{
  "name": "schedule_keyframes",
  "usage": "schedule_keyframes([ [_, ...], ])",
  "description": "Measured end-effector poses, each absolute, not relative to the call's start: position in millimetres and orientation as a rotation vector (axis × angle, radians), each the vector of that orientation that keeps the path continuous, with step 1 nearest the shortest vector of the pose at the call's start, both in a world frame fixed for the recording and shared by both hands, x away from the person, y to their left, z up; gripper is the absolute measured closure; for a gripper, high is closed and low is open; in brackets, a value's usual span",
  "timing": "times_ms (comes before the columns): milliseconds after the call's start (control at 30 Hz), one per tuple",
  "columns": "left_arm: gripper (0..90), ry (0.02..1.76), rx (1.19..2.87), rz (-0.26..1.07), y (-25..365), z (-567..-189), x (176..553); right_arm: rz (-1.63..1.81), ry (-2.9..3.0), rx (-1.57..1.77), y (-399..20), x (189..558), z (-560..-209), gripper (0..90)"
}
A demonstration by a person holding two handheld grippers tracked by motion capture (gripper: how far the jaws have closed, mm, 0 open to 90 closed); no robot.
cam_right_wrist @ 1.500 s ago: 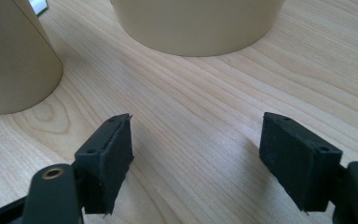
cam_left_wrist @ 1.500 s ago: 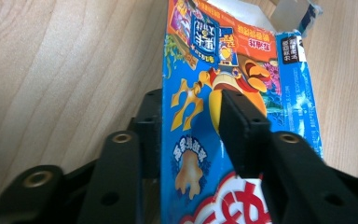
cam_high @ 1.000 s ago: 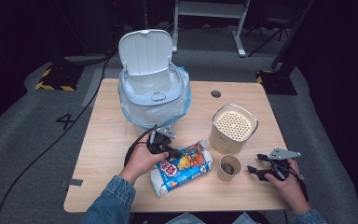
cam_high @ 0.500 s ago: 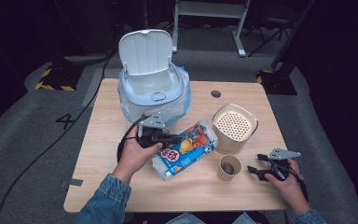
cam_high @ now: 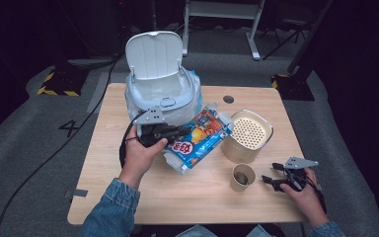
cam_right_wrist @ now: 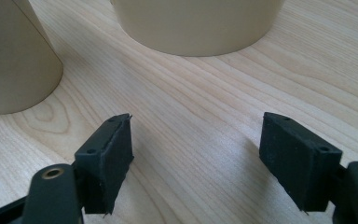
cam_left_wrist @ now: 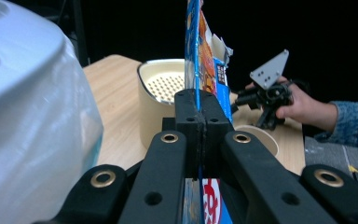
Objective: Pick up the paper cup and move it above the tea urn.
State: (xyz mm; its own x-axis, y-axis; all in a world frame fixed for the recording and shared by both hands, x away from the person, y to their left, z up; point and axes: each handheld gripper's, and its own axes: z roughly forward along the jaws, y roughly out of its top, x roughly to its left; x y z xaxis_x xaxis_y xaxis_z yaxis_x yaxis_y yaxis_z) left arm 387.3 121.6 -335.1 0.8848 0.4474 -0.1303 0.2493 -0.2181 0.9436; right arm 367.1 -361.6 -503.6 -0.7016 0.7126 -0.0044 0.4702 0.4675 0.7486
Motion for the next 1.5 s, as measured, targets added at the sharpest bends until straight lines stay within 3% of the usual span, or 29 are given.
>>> schedule_keyframes([
  [833,89.0,0.556,1.740,0.393,129,-263,415,1.079,2.403,1.004,-362,367,-504,26.0],
  [1500,89.0,0.597,1.638,0.410,123,-214,436,1.080,2.403,1.004,-362,367,-504,25.9],
])
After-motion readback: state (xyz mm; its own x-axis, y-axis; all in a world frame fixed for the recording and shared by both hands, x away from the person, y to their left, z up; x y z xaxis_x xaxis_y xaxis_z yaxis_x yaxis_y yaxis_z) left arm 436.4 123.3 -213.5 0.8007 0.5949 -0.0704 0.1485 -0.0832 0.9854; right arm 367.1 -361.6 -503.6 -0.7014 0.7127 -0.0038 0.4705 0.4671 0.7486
